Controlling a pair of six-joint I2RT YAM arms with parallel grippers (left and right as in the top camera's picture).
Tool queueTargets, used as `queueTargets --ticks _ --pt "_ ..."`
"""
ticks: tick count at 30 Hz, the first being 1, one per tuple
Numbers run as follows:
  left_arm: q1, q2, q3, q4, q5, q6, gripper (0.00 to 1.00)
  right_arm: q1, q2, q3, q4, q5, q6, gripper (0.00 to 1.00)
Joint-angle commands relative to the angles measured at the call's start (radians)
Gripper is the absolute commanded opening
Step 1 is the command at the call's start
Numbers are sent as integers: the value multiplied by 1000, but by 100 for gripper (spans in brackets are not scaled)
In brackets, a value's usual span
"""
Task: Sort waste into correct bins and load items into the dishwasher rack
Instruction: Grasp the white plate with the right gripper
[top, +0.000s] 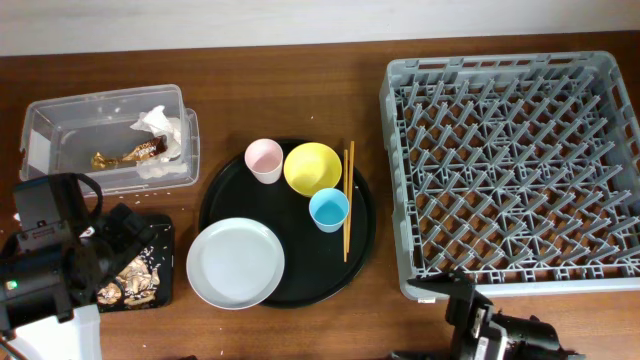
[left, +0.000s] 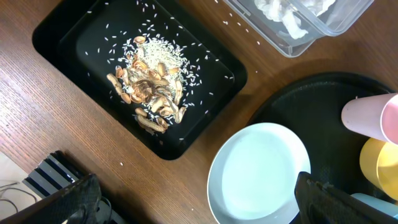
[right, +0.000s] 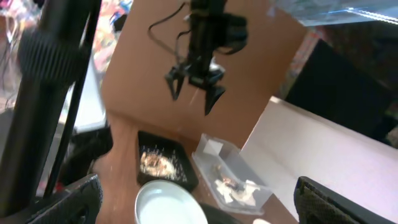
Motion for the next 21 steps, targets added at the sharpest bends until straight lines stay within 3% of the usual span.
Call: queueTargets --ticks 1,6,10,13,18,21 --pt "5 -5 16 1 3 -5 99 4 45 105 -60 97 84 99" --pt "5 -5 16 1 3 -5 99 4 295 289 -116 102 128 99" --pt "5 -5 16 1 3 -5 99 42 531 459 -105 19 483 99" --pt "5 -5 16 1 3 -5 99 108 626 470 -105 154 700 99" --pt "5 -5 16 1 3 -5 99 274 762 489 -106 277 703 98" --pt "5 -5 16 1 3 -5 99 385 880 548 -165 288 631 98"
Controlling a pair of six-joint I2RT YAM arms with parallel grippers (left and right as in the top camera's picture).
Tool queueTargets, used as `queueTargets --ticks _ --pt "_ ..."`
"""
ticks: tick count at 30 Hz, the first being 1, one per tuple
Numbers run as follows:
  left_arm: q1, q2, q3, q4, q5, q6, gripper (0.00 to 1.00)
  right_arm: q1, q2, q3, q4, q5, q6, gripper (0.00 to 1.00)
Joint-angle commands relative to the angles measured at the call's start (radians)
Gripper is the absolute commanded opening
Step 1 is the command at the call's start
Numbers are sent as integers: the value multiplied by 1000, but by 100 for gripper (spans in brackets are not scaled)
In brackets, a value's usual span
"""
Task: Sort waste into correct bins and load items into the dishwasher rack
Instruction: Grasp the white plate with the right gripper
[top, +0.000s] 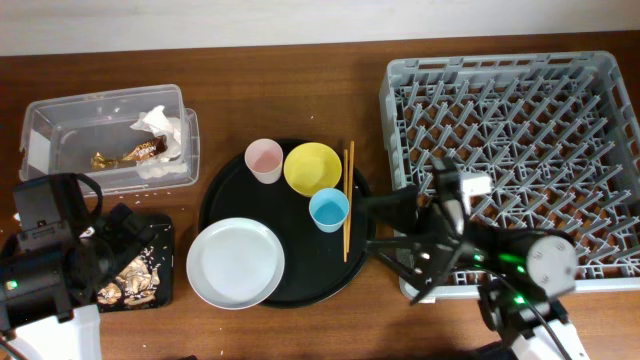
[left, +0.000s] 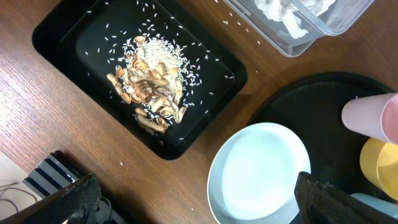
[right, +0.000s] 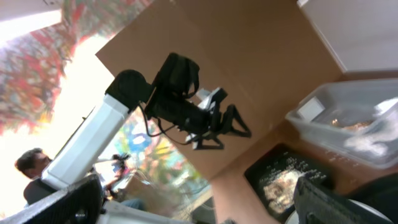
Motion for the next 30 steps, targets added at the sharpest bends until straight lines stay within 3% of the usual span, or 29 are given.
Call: queueTargets --ticks 1,4,7,9,11,14,17,23,30 --pt "5 -5 16 1 3 -5 99 101 109 90 -72 46 -73 98" --pt "5 -5 16 1 3 -5 99 190 202 194 -259 128 -197 98" --pt "5 -5 16 1 3 -5 99 325 257 370 -816 541 -481 98" --pt "5 -5 16 1 3 -5 99 438 309 494 -1125 851 -539 99" --pt "5 -5 16 1 3 -5 99 547 384 592 -1258 970 -539 99" --pt "5 -5 16 1 3 -5 99 665 490 659 -1294 1034 -528 99" --pt "5 -5 16 1 3 -5 99 727 618 669 -1292 1087 -420 99" --pt "5 -5 16 1 3 -5 99 730 764 669 -1183 898 -417 98" --pt "5 -5 16 1 3 -5 99 729 854 669 -1180 988 -366 99"
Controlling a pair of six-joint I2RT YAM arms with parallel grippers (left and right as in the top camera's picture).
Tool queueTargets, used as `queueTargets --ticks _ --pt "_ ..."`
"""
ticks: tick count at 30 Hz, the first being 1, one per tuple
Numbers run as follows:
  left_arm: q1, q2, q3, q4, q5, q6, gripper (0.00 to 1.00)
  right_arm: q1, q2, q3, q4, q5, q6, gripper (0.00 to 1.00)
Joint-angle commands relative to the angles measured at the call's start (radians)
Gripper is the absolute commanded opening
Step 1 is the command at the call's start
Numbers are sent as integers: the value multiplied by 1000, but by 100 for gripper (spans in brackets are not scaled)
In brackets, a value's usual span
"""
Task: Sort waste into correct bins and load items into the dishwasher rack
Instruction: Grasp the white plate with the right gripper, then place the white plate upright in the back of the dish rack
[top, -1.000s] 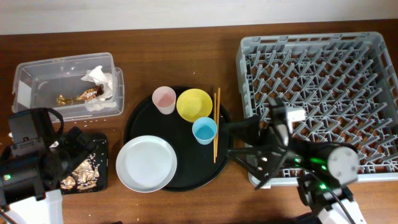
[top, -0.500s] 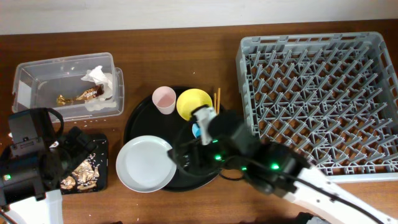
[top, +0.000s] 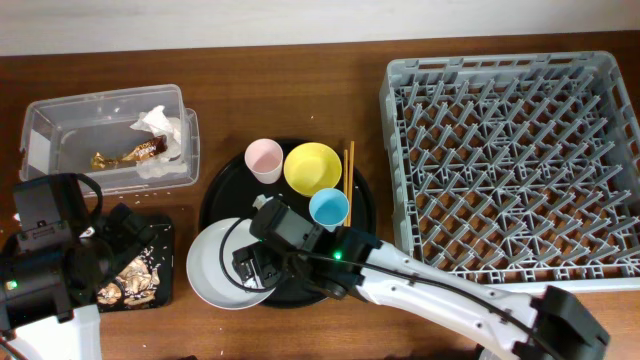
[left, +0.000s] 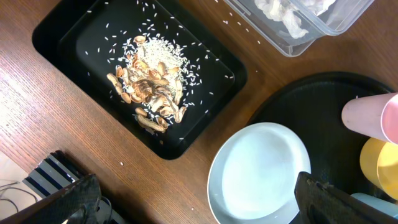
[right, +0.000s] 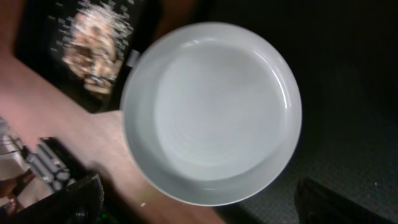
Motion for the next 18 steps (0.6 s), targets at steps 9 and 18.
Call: queueTargets --ticks 9,18 --pt "5 -5 16 1 3 -5 99 4 180 15 -35 166 209 61" --pt "5 -5 16 1 3 -5 99 5 274 14 -35 166 280 57"
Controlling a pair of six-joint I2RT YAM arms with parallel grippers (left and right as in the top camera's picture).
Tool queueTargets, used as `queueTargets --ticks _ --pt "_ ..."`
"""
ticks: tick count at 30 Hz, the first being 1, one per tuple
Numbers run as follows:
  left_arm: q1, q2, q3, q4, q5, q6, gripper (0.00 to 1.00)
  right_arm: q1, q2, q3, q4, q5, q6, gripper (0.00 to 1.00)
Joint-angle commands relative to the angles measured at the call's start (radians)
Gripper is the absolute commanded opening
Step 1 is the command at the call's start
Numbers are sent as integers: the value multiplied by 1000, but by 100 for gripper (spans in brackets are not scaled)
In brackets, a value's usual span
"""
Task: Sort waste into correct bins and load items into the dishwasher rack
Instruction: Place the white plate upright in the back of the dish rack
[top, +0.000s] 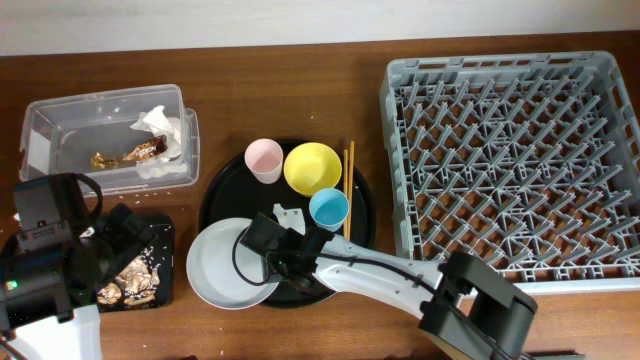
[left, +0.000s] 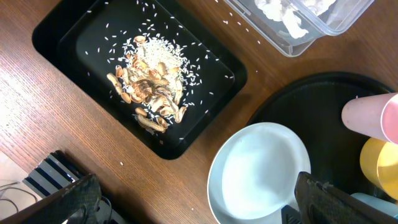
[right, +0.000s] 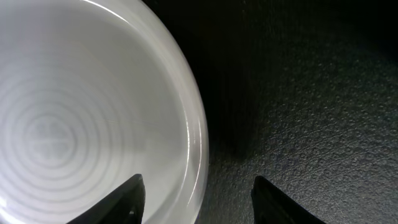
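A white plate (top: 228, 266) lies on the front left of the round black tray (top: 290, 235), overhanging its edge. My right gripper (right: 202, 205) is open and low over the plate's right rim (right: 198, 143), one finger over the plate and one over the tray. Also on the tray are a pink cup (top: 264, 160), a yellow bowl (top: 312, 168), a blue cup (top: 328, 209) and chopsticks (top: 348, 195). My left gripper (left: 196, 186) hangs open and empty above the table, between the plate (left: 258, 171) and the black food-scrap tray (left: 140, 74).
The grey dishwasher rack (top: 510, 165) fills the right side. A clear bin (top: 105, 135) holding a wrapper and tissue stands at the back left. The black tray with rice and food scraps (top: 135, 265) sits at the front left under my left arm.
My right gripper has come down from well above the plate, where the whole plate showed, to just over its right rim. The left arm has not moved.
My right arm was first at the table's front edge with its camera facing the room. Then it was over the rack's front left corner, then above the white plate, and now low at the plate's rim. The left arm stayed still throughout.
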Motion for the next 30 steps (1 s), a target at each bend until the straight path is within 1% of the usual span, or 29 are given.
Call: queueTargets --ticks 1,3,5,10,14,16,18,22,25,26,28,30 --pt "5 -5 16 1 3 -5 99 5 13 14 1 14 20 56" --pt "5 -5 16 1 3 -5 99 5 13 14 0 11 20 52" --pt "5 -5 16 1 3 -5 99 5 13 14 -2 7 29 44" --pt "5 -5 16 1 3 -5 99 5 18 2 -6 8 45 42" --pt "5 -5 16 1 3 -5 99 6 45 1 1 8 45 42" --pt "5 -5 16 1 3 -5 99 6 56 1 1 8 45 39" --pt "5 -5 16 1 3 -5 99 6 57 1 2 8 45 38" --pt "5 -5 16 1 3 -5 99 6 57 1 2 8 45 29" --pt "5 -5 16 1 3 -5 99 6 57 1 2 7 45 17" --pt "5 -5 16 1 3 -5 99 6 56 2 1 3 45 15" --pt "5 -5 16 1 3 -5 99 5 56 3 2 -8 46 14" --pt "5 -5 16 1 3 -5 99 3 53 11 -1 -15 45 7"
